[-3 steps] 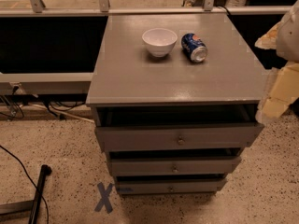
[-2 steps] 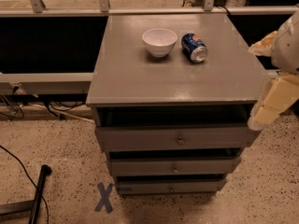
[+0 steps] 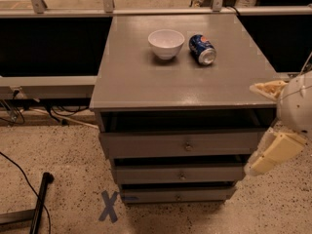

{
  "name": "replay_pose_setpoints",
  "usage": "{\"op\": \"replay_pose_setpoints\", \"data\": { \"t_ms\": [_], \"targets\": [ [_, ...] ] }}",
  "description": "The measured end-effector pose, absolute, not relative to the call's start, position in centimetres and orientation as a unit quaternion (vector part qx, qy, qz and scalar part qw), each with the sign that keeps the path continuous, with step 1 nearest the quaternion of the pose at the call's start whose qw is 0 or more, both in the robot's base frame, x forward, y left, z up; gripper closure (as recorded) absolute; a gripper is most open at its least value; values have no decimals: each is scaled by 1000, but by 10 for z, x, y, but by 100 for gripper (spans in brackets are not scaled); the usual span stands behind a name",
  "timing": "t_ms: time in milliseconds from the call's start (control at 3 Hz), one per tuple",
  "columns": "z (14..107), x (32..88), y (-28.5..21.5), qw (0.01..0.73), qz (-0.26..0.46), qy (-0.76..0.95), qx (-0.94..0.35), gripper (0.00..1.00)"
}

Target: Open top drawer

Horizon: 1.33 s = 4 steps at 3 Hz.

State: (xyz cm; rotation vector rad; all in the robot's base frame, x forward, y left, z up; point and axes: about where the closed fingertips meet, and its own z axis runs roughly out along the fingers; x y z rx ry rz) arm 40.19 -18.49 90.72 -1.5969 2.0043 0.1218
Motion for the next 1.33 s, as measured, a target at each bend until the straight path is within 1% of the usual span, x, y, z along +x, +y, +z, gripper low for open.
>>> {"op": "replay_pose_setpoints", "data": {
  "t_ms": [333, 667, 1000, 1333],
  "targets": [
    [895, 412, -173, 248, 34, 732, -633, 0],
    [844, 425, -190, 250, 43, 715, -652, 0],
    [809, 428, -209, 287, 27, 691, -663, 0],
    [811, 430, -214, 295, 4, 666, -685, 0]
  ]
}}
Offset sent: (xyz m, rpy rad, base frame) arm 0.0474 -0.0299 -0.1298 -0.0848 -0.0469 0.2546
